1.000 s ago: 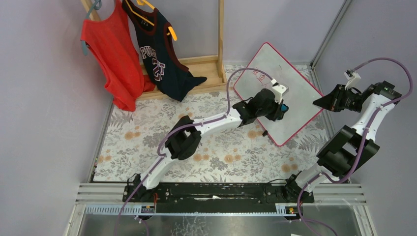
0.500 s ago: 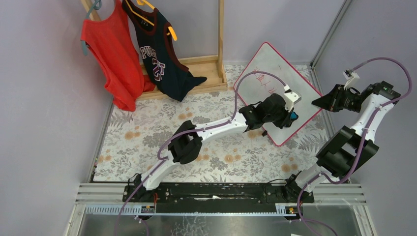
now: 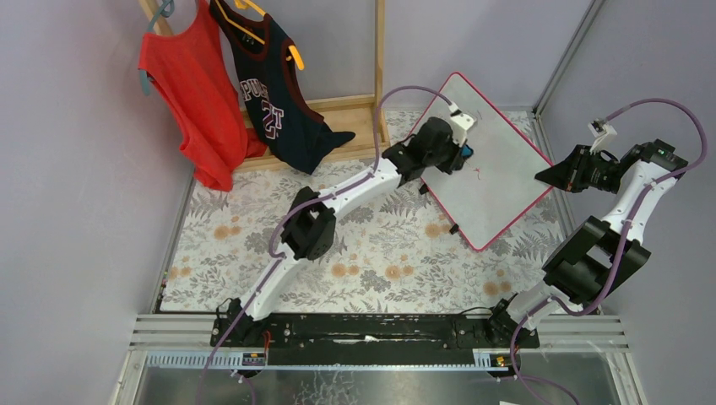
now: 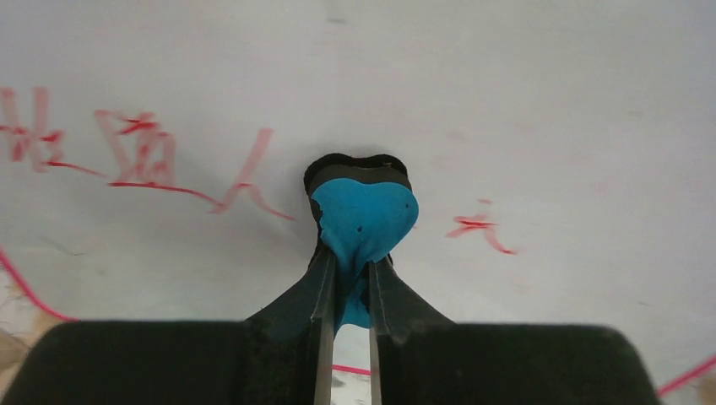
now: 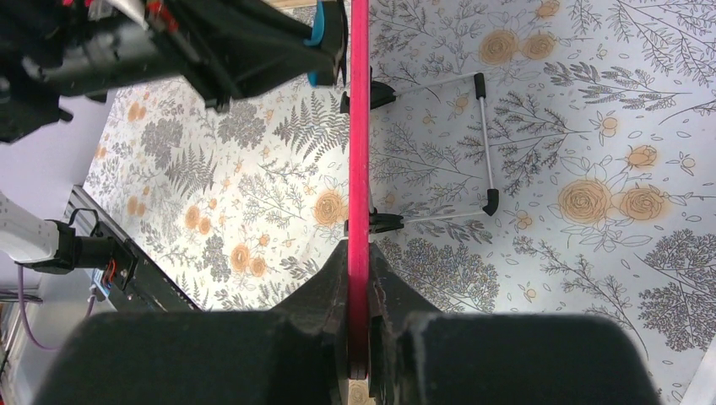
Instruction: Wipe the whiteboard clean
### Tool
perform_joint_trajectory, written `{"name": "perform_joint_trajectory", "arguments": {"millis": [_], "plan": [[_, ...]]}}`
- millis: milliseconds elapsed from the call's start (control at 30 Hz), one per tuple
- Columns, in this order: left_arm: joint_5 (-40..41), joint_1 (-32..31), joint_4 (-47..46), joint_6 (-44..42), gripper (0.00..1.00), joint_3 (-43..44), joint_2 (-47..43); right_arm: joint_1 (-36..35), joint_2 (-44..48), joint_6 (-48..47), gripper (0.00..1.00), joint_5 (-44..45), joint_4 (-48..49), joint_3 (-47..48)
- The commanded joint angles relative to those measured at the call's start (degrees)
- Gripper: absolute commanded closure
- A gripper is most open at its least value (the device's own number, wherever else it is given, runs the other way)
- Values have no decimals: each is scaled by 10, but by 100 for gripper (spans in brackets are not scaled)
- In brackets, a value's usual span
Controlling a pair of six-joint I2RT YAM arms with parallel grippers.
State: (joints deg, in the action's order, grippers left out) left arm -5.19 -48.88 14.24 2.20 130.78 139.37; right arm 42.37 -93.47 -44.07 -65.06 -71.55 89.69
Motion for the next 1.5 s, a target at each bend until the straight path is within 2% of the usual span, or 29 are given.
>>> {"name": "perform_joint_trajectory", "arguments": {"millis": [0, 200, 600, 933, 1267, 1467], "plan": [[-25, 32, -2, -40, 100, 35, 19, -9, 24, -34, 100, 2, -32, 2], [-48, 59, 20, -39, 100, 94, 40, -9, 25, -37, 100, 6, -31, -1], [-52, -20, 5, -50, 100, 58, 52, -9, 23, -62, 100, 4, -51, -6], [-79, -64, -26, -59, 100, -29, 9, -9, 16, -93, 100, 6, -71, 0], [-105, -76, -43, -41, 100, -30, 13, -9, 5, -103, 100, -1, -84, 10], [-93, -53, -38, -39, 100, -8, 33, -9, 11, -142, 100, 5, -112, 1]]}}
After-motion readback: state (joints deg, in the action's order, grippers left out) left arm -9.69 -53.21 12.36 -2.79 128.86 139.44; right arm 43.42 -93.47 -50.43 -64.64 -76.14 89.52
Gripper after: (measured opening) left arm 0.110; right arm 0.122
